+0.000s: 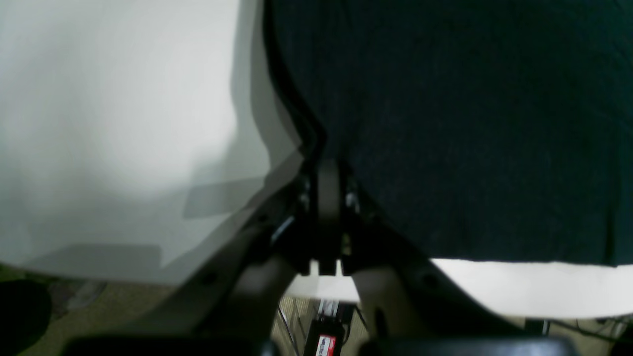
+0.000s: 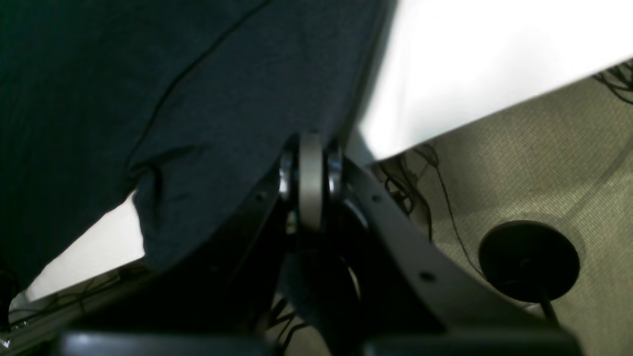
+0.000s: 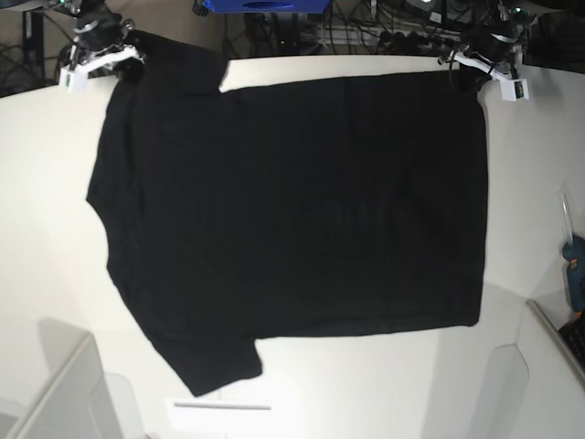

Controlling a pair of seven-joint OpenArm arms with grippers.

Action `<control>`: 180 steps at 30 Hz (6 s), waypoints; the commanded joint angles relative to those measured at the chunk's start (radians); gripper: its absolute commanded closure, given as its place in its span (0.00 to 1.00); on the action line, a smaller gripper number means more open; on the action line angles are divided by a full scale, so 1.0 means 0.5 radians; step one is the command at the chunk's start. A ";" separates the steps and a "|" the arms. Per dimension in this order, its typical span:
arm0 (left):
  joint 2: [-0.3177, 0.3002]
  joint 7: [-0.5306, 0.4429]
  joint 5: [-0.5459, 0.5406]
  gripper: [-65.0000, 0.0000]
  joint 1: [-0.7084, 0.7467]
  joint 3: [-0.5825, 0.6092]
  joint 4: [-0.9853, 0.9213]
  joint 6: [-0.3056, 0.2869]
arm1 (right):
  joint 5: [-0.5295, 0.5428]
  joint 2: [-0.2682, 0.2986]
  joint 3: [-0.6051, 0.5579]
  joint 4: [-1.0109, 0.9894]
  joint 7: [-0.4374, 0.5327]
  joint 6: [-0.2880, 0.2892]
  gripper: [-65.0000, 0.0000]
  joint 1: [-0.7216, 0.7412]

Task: Fold the T-shirt properly
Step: 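Drag the shirt by its shoulder edge toward the arms' bases, then release and shift both grippers along the shoulder edge, then regrasp the shoulder-edge corners with both grippers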

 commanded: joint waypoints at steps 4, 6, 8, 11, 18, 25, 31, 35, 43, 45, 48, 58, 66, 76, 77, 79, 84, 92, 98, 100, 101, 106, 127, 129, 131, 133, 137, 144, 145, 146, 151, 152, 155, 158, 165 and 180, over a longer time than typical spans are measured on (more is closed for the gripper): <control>-0.028 -0.013 -0.011 1.00 0.093 -0.013 0.192 -0.006 | 0.028 0.010 0.006 0.134 0.035 0.008 1.00 -0.043; -0.028 -0.013 -0.014 1.00 0.106 -0.013 0.263 -0.006 | 0.028 0.010 0.000 0.195 0.032 0.008 1.00 -0.040; -0.028 -0.013 -0.014 1.00 0.103 -0.013 0.309 -0.006 | 0.028 0.010 0.000 0.247 0.029 0.005 1.00 -0.024; -0.028 -0.013 -0.017 1.00 0.081 -0.013 0.346 -0.006 | 0.022 0.013 0.006 0.275 0.029 -0.007 1.00 0.034; -0.007 -0.007 -0.017 1.00 -0.078 -0.013 0.376 -0.003 | 0.016 0.032 0.012 0.275 -0.152 -0.013 1.00 0.255; 0.003 0.000 -0.017 1.00 -0.229 -0.013 0.367 0.009 | 0.016 0.032 0.009 0.275 -0.351 -0.133 1.00 0.528; 0.003 0.000 -0.017 1.00 -0.330 -0.013 0.339 0.012 | 0.013 0.035 0.009 0.269 -0.499 -0.191 1.00 0.755; 0.003 0.000 -0.014 1.00 -0.413 -0.013 0.247 0.015 | -0.067 0.028 -0.003 0.265 -0.557 -0.262 1.00 0.878; 0.003 0.000 -0.017 1.00 -0.493 -0.016 0.195 0.119 | -0.233 0.013 -0.003 0.081 -0.618 -0.262 1.00 1.080; 0.009 0.000 -0.017 1.00 -0.526 -0.044 0.195 0.119 | -0.233 0.016 -0.003 0.023 -0.615 -0.262 1.00 1.120; 0.070 0.000 -0.008 1.00 -0.582 -0.148 0.192 0.119 | -0.236 0.016 -0.006 -0.041 -0.615 -0.262 1.00 1.169; 0.079 0.242 0.004 1.00 -0.747 -0.197 0.189 0.122 | -0.236 0.019 -0.009 -0.241 -0.624 -0.262 1.00 1.369; 0.073 0.245 0.004 1.00 -0.812 -0.185 0.158 0.285 | -0.239 0.022 -0.009 -0.315 -0.624 -0.262 1.00 1.464; 0.070 0.245 0.004 1.00 -0.858 -0.182 0.118 0.322 | -0.239 0.032 -0.206 -0.345 -0.634 -0.295 1.00 1.550; 0.070 0.245 0.004 1.00 -0.858 -0.182 0.118 0.322 | -0.239 0.028 -0.212 -0.348 -0.630 -0.295 1.00 1.568; 0.067 0.245 0.004 1.00 -0.885 -0.179 0.112 0.322 | -0.239 0.028 -0.212 -0.394 -0.630 -0.295 1.00 1.596; 0.046 0.245 0.004 1.00 -0.913 -0.194 0.002 0.322 | -0.239 0.035 -0.200 -0.493 -0.630 -0.295 1.00 1.630; 0.024 0.245 0.004 1.00 -0.962 -0.194 -0.026 0.322 | -0.239 0.035 -0.215 -0.496 -0.563 -0.295 1.00 1.633; 0.024 0.245 0.004 1.00 -0.984 -0.182 -0.038 0.322 | -0.239 0.035 -0.215 -0.499 -0.566 -0.295 1.00 1.633; 0.024 0.245 0.004 1.00 -0.984 -0.182 -0.038 0.322 | -0.239 0.035 -0.215 -0.517 -0.575 -0.295 1.00 1.633; 0.024 0.245 0.004 1.00 -0.984 -0.188 -0.038 0.322 | -0.239 0.035 -0.215 -0.529 -0.575 -0.295 1.00 1.633; 0.024 0.242 0.004 1.00 -0.987 -0.197 -0.038 0.322 | -0.239 0.032 -0.215 -0.554 -0.572 -0.295 1.00 1.624; -0.037 0.245 -0.017 0.31 -1.140 -0.333 -0.047 0.319 | -0.236 -0.039 0.123 -0.133 -0.382 -0.381 0.63 1.317; -0.031 0.245 -0.017 0.31 -1.094 -0.471 0.020 0.313 | -0.236 -0.064 0.178 -0.023 -0.367 -0.526 0.62 1.212; -0.028 0.245 -0.017 0.31 -1.005 -0.563 0.060 0.310 | -0.220 -0.085 0.212 0.084 -0.370 -0.615 0.54 1.102; -0.028 0.245 -0.017 0.31 -0.928 -0.615 0.088 0.310 | -0.220 -0.137 0.242 0.152 -0.370 -0.682 0.47 1.019; -0.016 0.245 -0.036 0.31 -0.760 -0.633 0.075 0.310 | -0.220 -0.272 0.328 0.192 -0.382 -0.719 0.40 0.921; 0.003 0.245 -0.358 0.31 -0.686 -0.636 -0.167 0.310 | -0.220 -0.352 0.341 0.011 -0.373 -0.716 0.37 0.933; 0.003 0.245 -0.361 0.31 -0.692 -0.633 -0.201 0.310 | -0.220 -0.352 0.341 -0.008 -0.373 -0.716 0.37 0.942; 0.003 0.245 -0.358 0.31 -0.695 -0.633 -0.228 0.310 | -0.220 -0.352 0.341 -0.020 -0.373 -0.716 0.37 0.942; 0.003 0.245 -0.355 0.31 -0.760 -0.621 -0.357 0.310 | -0.220 -0.352 0.341 -0.051 -0.367 -0.713 0.37 0.970; 0.003 0.245 -0.355 0.31 -0.781 -0.621 -0.385 0.310 | -0.220 -0.352 0.341 -0.075 -0.367 -0.713 0.37 0.979; 0.000 0.245 -0.355 0.31 -0.830 -0.563 -0.434 0.310 | -0.220 -0.349 0.353 -0.149 -0.367 -0.713 0.37 1.022; -0.003 0.242 -0.355 0.31 -0.839 -0.464 -0.415 0.310 | -0.220 -0.352 0.353 -0.155 -0.367 -0.639 0.37 1.034; -0.003 0.245 -0.352 0.31 -0.922 -0.394 -0.452 0.310 | -0.229 -0.352 0.356 -0.186 -0.367 -0.538 0.38 1.084; -0.074 0.236 -0.352 0.41 -1.033 -0.188 -0.554 0.310 | -0.236 -0.297 0.341 -0.523 -0.256 -0.535 0.38 1.219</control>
